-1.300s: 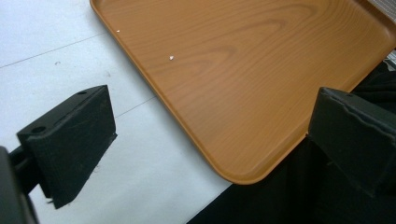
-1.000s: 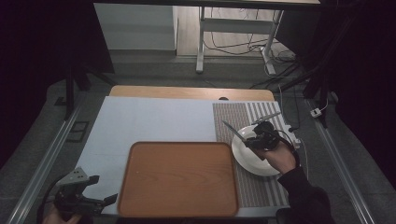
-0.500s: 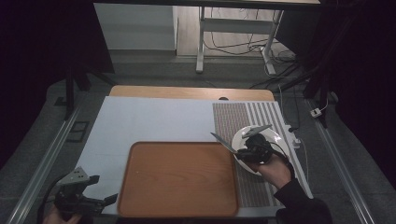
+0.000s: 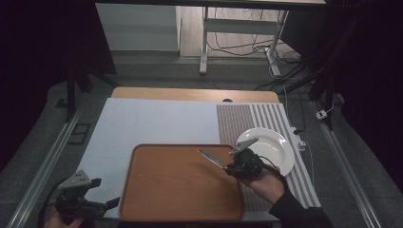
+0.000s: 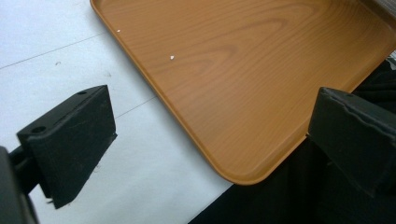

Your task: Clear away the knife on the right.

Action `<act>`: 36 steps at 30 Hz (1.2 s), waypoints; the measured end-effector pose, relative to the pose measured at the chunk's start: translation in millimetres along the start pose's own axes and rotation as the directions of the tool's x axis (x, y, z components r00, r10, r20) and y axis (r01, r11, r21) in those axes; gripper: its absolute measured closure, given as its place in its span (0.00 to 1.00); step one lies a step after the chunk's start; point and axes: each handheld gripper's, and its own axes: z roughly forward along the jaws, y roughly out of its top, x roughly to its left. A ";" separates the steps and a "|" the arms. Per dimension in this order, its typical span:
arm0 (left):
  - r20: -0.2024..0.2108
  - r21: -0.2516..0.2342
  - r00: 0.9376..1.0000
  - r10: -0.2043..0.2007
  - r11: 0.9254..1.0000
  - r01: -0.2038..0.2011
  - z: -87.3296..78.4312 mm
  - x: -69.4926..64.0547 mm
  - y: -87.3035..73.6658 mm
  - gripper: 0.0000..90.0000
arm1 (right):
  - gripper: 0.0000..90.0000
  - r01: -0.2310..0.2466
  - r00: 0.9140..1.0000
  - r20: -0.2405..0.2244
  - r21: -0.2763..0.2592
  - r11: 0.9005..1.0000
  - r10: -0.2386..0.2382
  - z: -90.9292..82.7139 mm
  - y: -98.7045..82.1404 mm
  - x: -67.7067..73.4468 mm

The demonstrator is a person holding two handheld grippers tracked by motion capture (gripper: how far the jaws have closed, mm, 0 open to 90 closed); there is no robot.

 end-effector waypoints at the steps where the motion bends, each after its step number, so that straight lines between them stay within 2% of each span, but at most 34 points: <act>1: -0.001 0.000 1.000 0.001 1.000 -0.001 0.0 0.0 0.0 0.01 | 0.86 0.010 1.000 -0.006 0.003 1.000 -0.010 1.7 0.8 3.6; 8: -0.001 0.000 1.000 0.002 1.000 -0.002 0.1 -0.2 0.0 0.01 | 0.86 0.057 0.998 -0.023 0.031 0.998 -0.056 15.8 3.6 24.7; 11: -0.001 0.001 1.000 0.003 1.000 -0.003 0.1 -0.2 0.0 0.01 | 0.86 0.095 0.995 -0.017 0.055 0.994 -0.094 23.1 2.8 28.7; 12: -0.001 0.001 1.000 0.003 1.000 -0.003 0.1 -0.2 0.0 0.01 | 0.86 0.086 0.996 -0.018 0.059 0.995 -0.086 25.5 2.8 31.3; 18: -0.002 0.002 1.000 0.004 1.000 -0.004 0.2 -0.2 0.1 0.01 | 0.85 0.111 0.994 -0.023 0.099 0.989 -0.109 37.9 -0.4 35.0; 22: -0.002 0.003 1.000 0.005 1.000 -0.005 0.2 -0.2 0.2 0.01 | 0.83 0.116 0.993 -0.053 0.134 0.984 -0.110 45.0 -2.2 35.4; 24: -0.002 0.003 1.000 0.004 1.000 -0.004 0.3 -0.2 0.2 0.01 | 0.73 0.129 0.991 -0.062 0.132 0.983 -0.121 45.2 -1.9 34.3; 25: -0.002 0.003 1.000 0.004 1.000 -0.004 0.3 -0.2 0.2 0.01 | 0.72 0.112 0.992 -0.067 0.117 0.987 -0.105 43.9 -0.8 34.9; 28: -0.001 0.005 1.000 0.002 1.000 -0.002 0.5 0.2 0.4 0.01 | 0.71 0.121 0.991 -0.069 0.072 0.990 -0.116 37.2 4.4 32.4; 30: -0.001 0.005 1.000 0.001 1.000 -0.001 0.7 0.3 0.4 0.01 | 0.82 0.154 0.985 -0.081 0.047 0.987 -0.150 34.9 8.9 32.9; 32: -0.001 0.006 1.000 0.000 1.000 0.000 0.8 0.3 0.5 0.01 | 0.97 0.204 0.974 -0.107 0.041 0.978 -0.198 36.3 14.0 36.3; 34: -0.002 0.006 1.000 0.000 1.000 0.000 1.0 0.1 0.5 0.01 | 1.00 0.242 0.962 -0.139 0.040 0.969 -0.235 41.5 18.6 40.2; 36: -0.004 0.005 1.000 0.000 1.000 0.000 1.1 0.0 0.4 0.01 | 1.00 0.272 0.953 -0.154 0.063 0.960 -0.260 49.3 22.0 43.5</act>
